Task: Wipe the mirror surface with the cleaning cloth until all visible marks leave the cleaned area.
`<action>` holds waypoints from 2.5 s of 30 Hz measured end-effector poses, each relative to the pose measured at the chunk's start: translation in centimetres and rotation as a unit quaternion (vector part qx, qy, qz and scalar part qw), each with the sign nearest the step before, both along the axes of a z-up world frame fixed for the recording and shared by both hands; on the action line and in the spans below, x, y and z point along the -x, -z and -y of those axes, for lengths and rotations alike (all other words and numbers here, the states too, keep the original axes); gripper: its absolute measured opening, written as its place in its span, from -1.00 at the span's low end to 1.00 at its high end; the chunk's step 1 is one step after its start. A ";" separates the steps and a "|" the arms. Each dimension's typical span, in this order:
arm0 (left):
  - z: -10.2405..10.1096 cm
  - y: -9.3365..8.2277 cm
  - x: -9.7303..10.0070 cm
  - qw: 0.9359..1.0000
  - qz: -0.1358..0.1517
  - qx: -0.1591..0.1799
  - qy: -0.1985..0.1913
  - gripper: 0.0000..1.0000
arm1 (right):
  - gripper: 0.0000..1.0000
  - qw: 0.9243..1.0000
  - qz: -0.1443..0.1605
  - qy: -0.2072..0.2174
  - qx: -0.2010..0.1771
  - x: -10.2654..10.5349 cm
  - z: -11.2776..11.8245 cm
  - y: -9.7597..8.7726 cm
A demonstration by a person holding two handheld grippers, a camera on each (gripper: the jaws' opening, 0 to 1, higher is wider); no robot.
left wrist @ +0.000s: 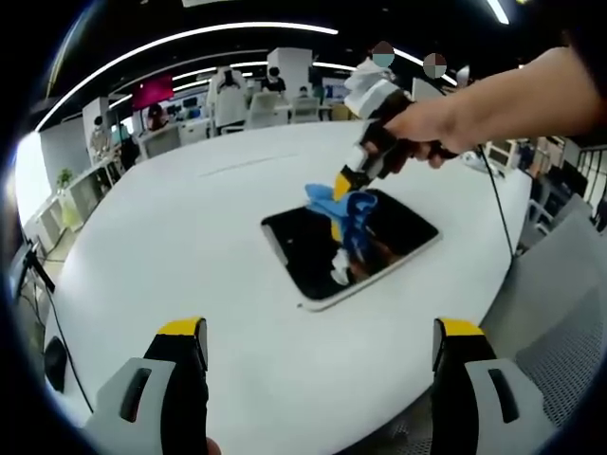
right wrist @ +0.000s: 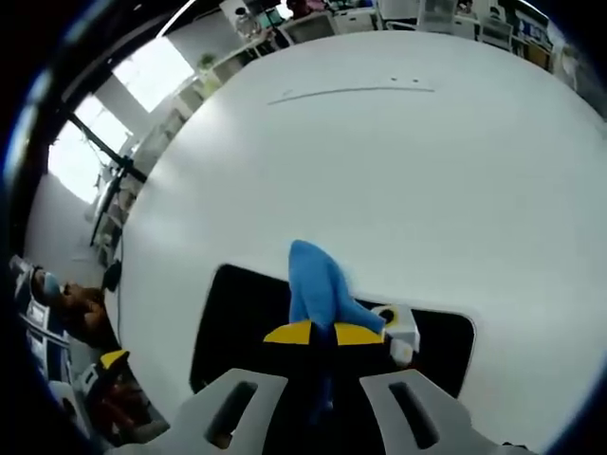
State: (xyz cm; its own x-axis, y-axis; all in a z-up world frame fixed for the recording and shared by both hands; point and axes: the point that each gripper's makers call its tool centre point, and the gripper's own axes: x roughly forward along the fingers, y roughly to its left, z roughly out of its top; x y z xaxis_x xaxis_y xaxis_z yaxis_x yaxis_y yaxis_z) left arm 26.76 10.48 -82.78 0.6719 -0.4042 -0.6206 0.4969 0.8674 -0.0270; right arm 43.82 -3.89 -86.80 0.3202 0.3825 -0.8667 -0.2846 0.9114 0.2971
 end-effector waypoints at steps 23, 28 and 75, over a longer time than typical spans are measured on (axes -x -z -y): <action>0.2 -0.1 0.1 1.000 0.001 -0.001 0.006 0.98 | -0.97 1.000 0.005 0.007 0.024 -0.5 3.0 0.1; 0.2 -0.1 0.0 1.000 0.002 -0.002 0.006 0.98 | -0.97 1.000 0.011 0.002 0.028 -0.2 2.9 0.0; 0.3 -1.0 -0.2 1.000 0.019 0.022 -0.004 0.99 | -0.97 1.000 0.013 0.023 0.012 6.1 3.0 0.2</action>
